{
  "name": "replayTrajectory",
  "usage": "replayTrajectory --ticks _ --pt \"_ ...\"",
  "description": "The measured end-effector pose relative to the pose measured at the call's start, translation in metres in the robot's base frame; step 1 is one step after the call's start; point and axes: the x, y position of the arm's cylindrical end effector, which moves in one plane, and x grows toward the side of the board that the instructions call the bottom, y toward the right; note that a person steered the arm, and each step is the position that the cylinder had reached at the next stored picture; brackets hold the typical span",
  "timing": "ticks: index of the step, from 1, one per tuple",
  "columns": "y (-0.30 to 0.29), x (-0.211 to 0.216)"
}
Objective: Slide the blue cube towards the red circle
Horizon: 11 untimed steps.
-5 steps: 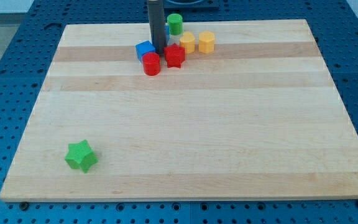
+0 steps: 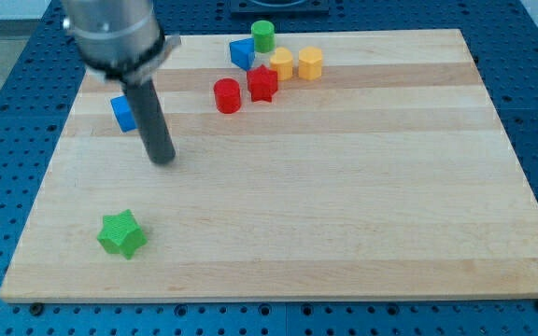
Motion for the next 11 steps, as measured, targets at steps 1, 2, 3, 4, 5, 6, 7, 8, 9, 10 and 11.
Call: replayTrajectory --ticks 1,2,3,4,5,6,7,8,9,10,11 --pt "-0.056 0.029" --pt "-0.121 0.033" --pt "-0.115 -0.027" --pt "-0.091 -0.053" --pt "-0.086 -0.065" --pt "-0.096 -0.084" --pt "-0.055 -0.100" --pt "-0.016 -0.115" --pt "-0.006 -0.110" --pt "0.008 -0.081" --pt "0.069 -0.093"
